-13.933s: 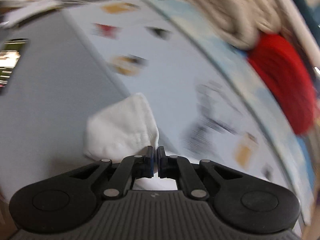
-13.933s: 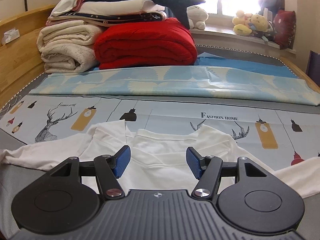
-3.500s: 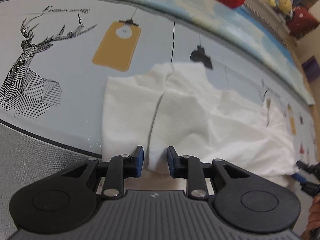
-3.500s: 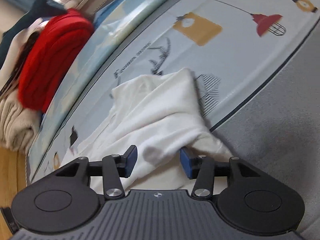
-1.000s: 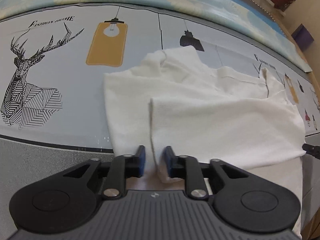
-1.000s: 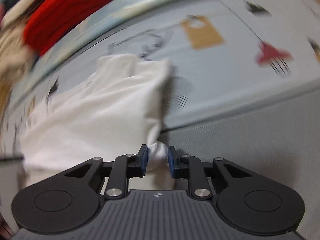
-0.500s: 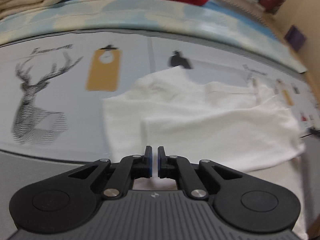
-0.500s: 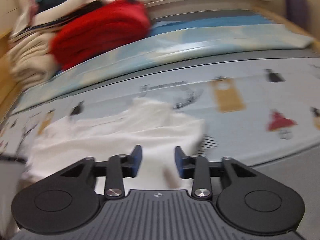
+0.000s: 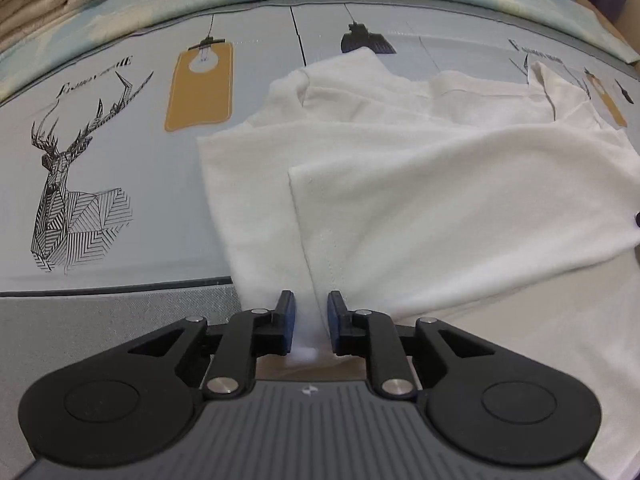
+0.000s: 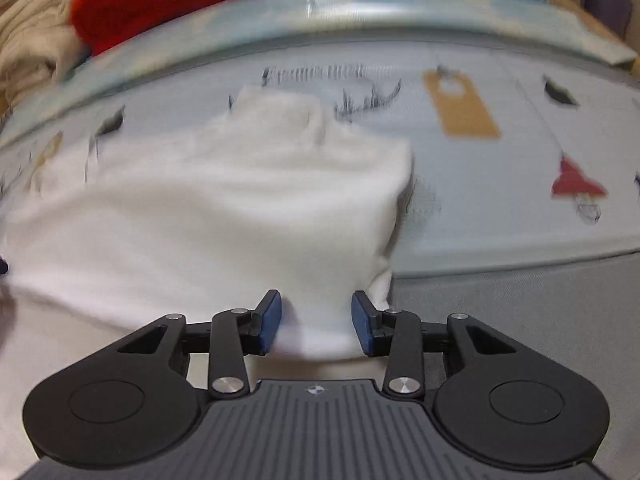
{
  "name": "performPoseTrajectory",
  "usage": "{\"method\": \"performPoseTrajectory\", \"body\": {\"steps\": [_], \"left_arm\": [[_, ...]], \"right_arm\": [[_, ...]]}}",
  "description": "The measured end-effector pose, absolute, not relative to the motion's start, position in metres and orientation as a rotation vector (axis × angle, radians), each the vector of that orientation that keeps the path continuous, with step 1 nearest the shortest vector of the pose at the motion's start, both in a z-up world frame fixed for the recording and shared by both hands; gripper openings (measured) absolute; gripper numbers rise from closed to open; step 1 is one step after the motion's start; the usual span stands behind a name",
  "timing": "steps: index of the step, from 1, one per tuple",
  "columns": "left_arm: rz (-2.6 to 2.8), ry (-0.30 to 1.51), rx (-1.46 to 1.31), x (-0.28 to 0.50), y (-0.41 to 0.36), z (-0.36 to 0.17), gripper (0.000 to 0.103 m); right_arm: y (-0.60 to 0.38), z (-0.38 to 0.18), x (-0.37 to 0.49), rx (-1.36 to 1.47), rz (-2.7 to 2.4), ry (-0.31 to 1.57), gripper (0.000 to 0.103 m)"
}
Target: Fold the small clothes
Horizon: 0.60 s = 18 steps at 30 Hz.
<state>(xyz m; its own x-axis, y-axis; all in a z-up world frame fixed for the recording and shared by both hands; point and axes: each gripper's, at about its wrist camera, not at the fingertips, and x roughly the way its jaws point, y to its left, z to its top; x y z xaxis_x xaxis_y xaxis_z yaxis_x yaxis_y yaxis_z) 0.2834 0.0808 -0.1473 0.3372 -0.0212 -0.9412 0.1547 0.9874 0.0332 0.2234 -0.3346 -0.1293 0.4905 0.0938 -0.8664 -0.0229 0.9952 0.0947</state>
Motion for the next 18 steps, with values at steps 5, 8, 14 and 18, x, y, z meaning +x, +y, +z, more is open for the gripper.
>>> {"method": "performPoseTrajectory", "body": {"steps": [5, 8, 14, 18], "left_arm": [[-0.088, 1.12, 0.052, 0.269, 0.084, -0.107, 0.024], [-0.104, 1.035, 0.089, 0.25, 0.076, -0.086, 0.025], [-0.165, 0.852, 0.208, 0.182, 0.056, -0.044, 0.029], [-0.188, 0.795, 0.181, 0.124, 0.054, -0.027, 0.03]], "right_arm": [[-0.325, -0.086, 0.211, 0.093, 0.05, 1.003, 0.041], [-0.328, -0.052, 0.186, 0.145, 0.019, 0.921, 0.041], [-0.324, 0.005, 0.102, 0.181, -0.004, 0.737, 0.044], [-0.32, 0.017, 0.034, 0.144, 0.002, 0.672, 0.047]]}}
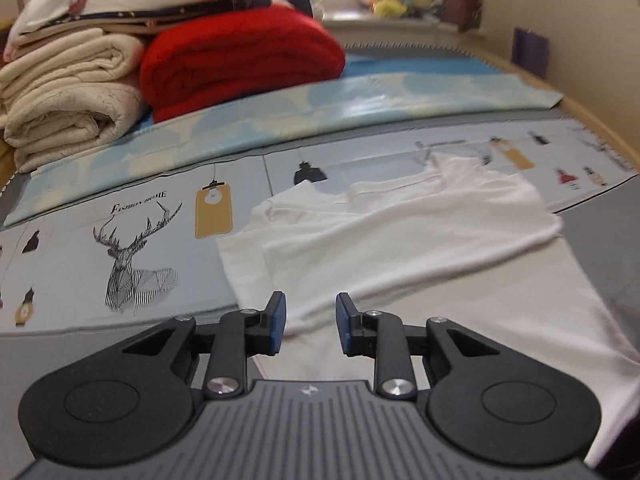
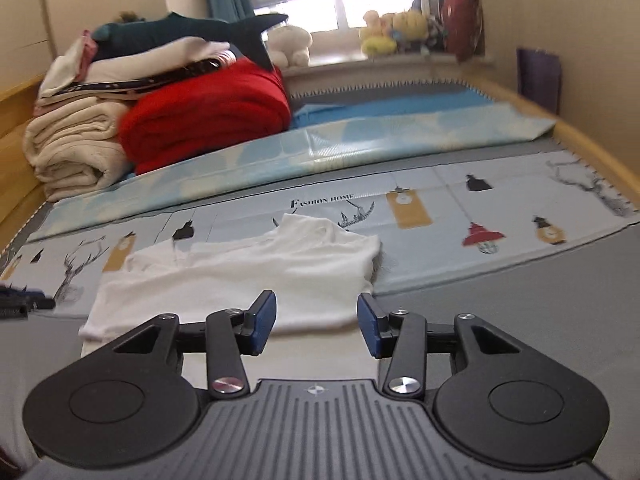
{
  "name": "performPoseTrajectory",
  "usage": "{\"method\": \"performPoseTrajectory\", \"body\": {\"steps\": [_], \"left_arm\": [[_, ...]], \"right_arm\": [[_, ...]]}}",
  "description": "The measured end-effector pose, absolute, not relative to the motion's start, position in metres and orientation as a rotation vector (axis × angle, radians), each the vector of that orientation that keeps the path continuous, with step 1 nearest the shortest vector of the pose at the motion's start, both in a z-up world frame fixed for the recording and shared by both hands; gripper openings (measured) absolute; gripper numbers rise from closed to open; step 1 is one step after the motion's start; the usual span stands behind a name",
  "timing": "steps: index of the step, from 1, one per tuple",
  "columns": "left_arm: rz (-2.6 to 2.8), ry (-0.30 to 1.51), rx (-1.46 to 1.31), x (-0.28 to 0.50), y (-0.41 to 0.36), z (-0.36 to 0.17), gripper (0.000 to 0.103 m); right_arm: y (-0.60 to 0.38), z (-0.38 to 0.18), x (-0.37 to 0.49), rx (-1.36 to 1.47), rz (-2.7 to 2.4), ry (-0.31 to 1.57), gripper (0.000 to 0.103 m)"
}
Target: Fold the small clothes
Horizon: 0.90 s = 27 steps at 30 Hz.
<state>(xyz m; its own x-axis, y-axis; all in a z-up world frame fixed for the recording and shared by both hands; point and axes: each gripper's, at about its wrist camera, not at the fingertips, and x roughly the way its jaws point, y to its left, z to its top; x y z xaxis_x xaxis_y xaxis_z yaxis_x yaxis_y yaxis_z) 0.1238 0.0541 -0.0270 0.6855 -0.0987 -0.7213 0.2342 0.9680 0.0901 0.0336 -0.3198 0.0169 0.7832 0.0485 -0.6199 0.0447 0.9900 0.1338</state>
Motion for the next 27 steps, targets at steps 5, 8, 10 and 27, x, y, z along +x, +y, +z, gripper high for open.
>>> {"method": "performPoseTrajectory", "body": {"steps": [5, 8, 10, 27], "left_arm": [[-0.203, 0.792, 0.111, 0.048, 0.062, -0.032, 0.03], [-0.179, 0.845, 0.119, 0.012, 0.067, -0.049, 0.023], [-0.174, 0.887, 0.149, -0.006, 0.068, -0.056, 0.017], [0.022, 1.117, -0.316, -0.02, 0.152, -0.109, 0.026]], "right_arm": [[-0.319, 0.009, -0.033, 0.149, 0.006, 0.656, 0.047], [-0.318, -0.006, -0.063, 0.125, 0.004, 0.682, 0.047], [-0.319, -0.017, -0.078, 0.131, -0.003, 0.711, 0.047], [-0.336, -0.081, -0.07, 0.311, -0.09, 0.966, 0.047]]}}
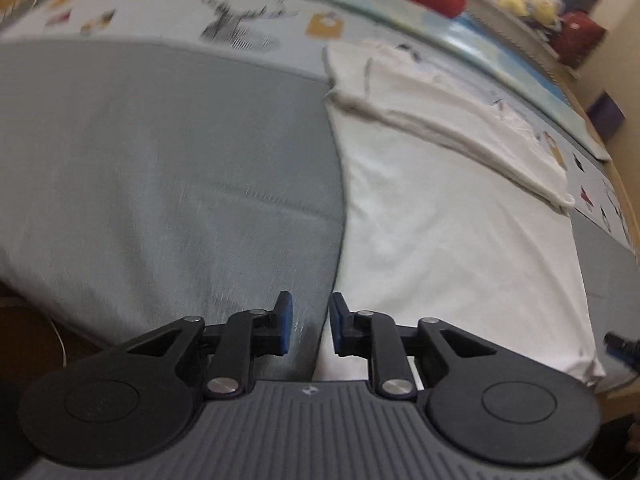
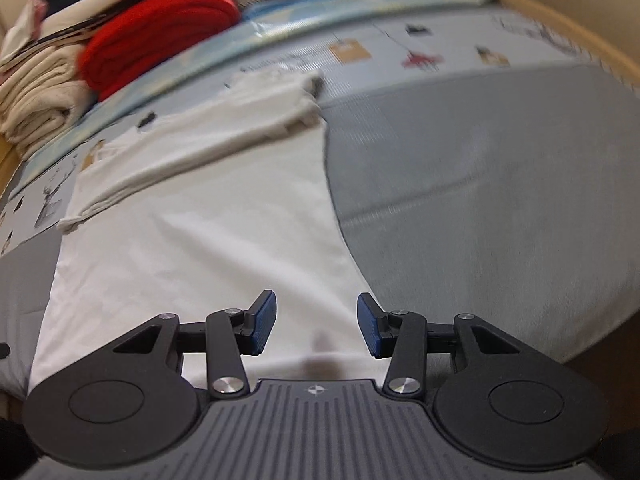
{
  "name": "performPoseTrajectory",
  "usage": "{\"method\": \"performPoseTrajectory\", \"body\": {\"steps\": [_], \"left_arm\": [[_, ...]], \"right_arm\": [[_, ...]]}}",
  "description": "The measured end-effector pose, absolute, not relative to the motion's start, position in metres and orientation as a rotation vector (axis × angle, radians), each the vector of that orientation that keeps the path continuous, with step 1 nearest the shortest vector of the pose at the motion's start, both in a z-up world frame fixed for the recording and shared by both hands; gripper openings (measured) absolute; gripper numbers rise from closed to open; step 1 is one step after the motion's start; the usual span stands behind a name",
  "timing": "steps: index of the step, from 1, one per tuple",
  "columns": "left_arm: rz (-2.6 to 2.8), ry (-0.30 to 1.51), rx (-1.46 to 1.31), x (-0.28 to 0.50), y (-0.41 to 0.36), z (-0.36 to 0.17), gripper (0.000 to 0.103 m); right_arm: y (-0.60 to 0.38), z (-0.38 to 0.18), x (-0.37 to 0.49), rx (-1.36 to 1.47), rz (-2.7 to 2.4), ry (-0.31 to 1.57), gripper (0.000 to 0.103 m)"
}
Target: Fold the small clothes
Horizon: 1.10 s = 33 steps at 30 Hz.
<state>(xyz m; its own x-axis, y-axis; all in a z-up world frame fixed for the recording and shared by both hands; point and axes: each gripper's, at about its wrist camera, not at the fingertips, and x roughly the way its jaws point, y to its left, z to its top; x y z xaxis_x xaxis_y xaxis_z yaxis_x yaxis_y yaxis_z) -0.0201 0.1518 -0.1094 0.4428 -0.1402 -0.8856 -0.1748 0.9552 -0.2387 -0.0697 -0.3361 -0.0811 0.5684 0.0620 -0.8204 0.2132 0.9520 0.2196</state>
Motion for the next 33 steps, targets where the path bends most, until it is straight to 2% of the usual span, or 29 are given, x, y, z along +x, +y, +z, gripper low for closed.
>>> {"method": "performPoseTrajectory", "body": {"steps": [3, 6, 11, 16, 23, 26, 27, 29, 30, 31, 33], "left_arm": [[0.031, 1.165, -0.379, -0.017, 0.158, -0.119, 0.026], [0.0, 1.198, -0.395, -0.015, 0.153, -0.125, 0.032], [-0.042, 1.265, -0.297, -0.017, 0.131, -0.136, 0.033], [-0.009, 1.282, -0.265, -0.022, 0.131, -0.141, 0.033], [-0.072, 1.318, -0.28, -0.024, 0.128, -0.143, 0.032], [-0.079, 1.324, -0.245, -0.026, 0.124, -0.142, 0.026], [-0.079, 1.324, -0.236, -0.026, 0.124, -0.142, 0.023], [-0.086, 1.321, -0.219, -0.026, 0.122, -0.142, 0.013], [-0.09, 1.316, -0.21, -0.026, 0.12, -0.142, 0.009], [-0.093, 1.31, -0.2, -0.026, 0.119, -0.142, 0.007], [-0.093, 1.29, -0.189, -0.027, 0.118, -0.138, 0.004]], "right_arm": [[-0.339, -0.09, -0.068, 0.331, -0.11, 1.003, 0.048], [-0.347, -0.1, -0.066, 0.332, -0.171, 1.046, 0.049], [-0.361, -0.107, -0.067, 0.405, -0.2, 1.082, 0.049], [-0.357, -0.111, -0.065, 0.36, -0.212, 1.116, 0.049], [-0.352, -0.117, -0.063, 0.324, -0.207, 1.162, 0.051], [-0.346, -0.118, -0.063, 0.31, -0.174, 1.18, 0.051], [-0.345, -0.119, -0.063, 0.316, -0.165, 1.183, 0.048], [-0.345, -0.118, -0.064, 0.32, -0.16, 1.182, 0.033], [-0.346, -0.118, -0.064, 0.327, -0.155, 1.178, 0.014], [-0.347, -0.118, -0.064, 0.347, -0.141, 1.174, 0.01], [-0.348, -0.115, -0.066, 0.355, -0.139, 1.158, 0.009]]}}
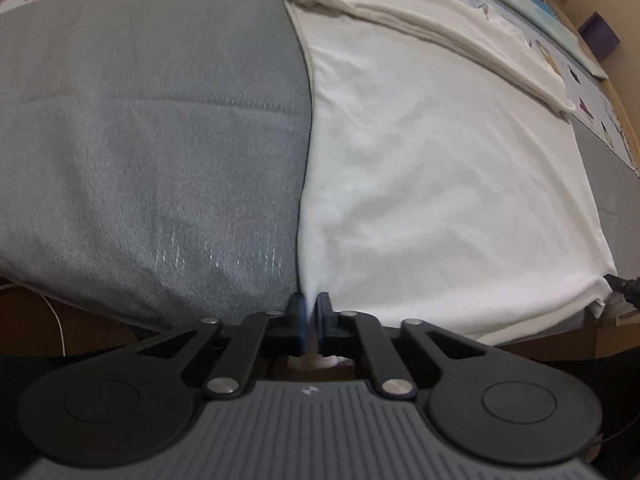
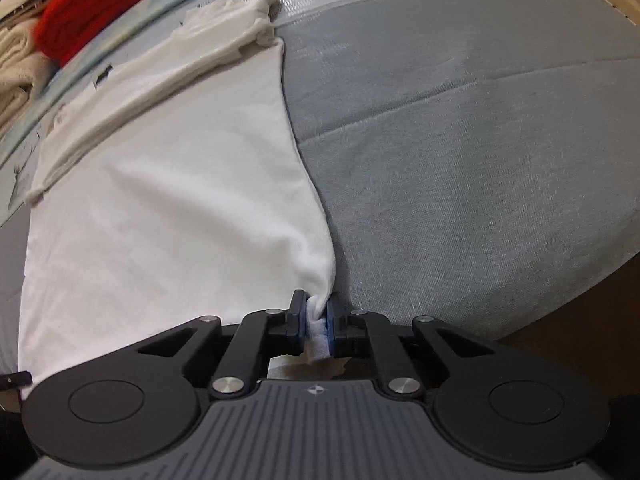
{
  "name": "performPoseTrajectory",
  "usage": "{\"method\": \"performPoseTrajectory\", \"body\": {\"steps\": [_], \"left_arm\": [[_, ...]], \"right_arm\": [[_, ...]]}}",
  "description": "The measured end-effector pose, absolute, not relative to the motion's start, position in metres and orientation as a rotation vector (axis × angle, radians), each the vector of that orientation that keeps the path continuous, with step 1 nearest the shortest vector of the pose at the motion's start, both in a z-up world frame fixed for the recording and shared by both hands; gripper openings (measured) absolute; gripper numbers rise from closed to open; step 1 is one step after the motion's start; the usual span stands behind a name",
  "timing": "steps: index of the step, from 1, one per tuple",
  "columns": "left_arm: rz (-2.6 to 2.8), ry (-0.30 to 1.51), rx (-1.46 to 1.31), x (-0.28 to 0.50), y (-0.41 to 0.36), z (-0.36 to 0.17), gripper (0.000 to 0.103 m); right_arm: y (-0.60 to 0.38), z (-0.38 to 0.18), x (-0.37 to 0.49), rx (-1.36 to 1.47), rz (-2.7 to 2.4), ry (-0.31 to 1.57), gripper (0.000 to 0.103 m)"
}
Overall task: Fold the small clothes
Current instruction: 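Grasp the shirt hem with both tools side by side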
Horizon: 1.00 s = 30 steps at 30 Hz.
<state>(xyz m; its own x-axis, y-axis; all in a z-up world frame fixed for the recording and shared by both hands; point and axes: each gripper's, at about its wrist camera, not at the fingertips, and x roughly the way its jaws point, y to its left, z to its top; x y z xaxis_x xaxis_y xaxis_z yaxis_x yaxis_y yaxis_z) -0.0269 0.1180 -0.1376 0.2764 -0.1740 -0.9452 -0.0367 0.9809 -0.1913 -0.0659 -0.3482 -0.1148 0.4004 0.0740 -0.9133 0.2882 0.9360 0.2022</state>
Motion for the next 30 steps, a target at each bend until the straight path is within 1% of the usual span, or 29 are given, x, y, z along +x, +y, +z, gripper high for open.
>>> {"method": "performPoseTrajectory", "body": {"steps": [3, 6, 9, 10, 15, 21, 23, 24, 26, 30], "left_arm": [[-0.087, 1.244, -0.207, -0.028, 0.123, -0.128, 0.004], [-0.077, 1.249, -0.218, -0.029, 0.126, -0.126, 0.005], [-0.061, 1.284, -0.219, -0.027, 0.127, -0.132, 0.008], [-0.068, 1.295, -0.222, -0.026, 0.126, -0.135, 0.008], [-0.073, 1.311, -0.174, -0.024, 0.121, -0.14, 0.013], [-0.078, 1.317, -0.137, -0.023, 0.115, -0.145, 0.012], [-0.083, 1.31, -0.11, -0.023, 0.111, -0.145, 0.01], [-0.086, 1.305, -0.103, -0.024, 0.11, -0.144, 0.008], [-0.092, 1.291, -0.094, -0.025, 0.109, -0.14, 0.004], [-0.12, 1.232, -0.057, -0.026, 0.105, -0.126, 0.003]], "right_arm": [[-0.349, -0.108, -0.068, 0.369, -0.138, 1.12, 0.007], [-0.353, -0.101, -0.069, 0.394, -0.137, 1.084, 0.007], [-0.352, -0.107, -0.067, 0.38, -0.145, 1.128, 0.008], [-0.351, -0.112, -0.064, 0.373, -0.146, 1.153, 0.012], [-0.344, -0.117, -0.062, 0.322, -0.142, 1.198, 0.013], [-0.347, -0.118, -0.061, 0.335, -0.145, 1.2, 0.014], [-0.347, -0.117, -0.058, 0.321, -0.139, 1.198, 0.013], [-0.346, -0.116, -0.059, 0.32, -0.136, 1.192, 0.009], [-0.345, -0.113, -0.06, 0.323, -0.131, 1.175, 0.007], [-0.35, -0.103, -0.062, 0.343, -0.133, 1.12, 0.006]]}}
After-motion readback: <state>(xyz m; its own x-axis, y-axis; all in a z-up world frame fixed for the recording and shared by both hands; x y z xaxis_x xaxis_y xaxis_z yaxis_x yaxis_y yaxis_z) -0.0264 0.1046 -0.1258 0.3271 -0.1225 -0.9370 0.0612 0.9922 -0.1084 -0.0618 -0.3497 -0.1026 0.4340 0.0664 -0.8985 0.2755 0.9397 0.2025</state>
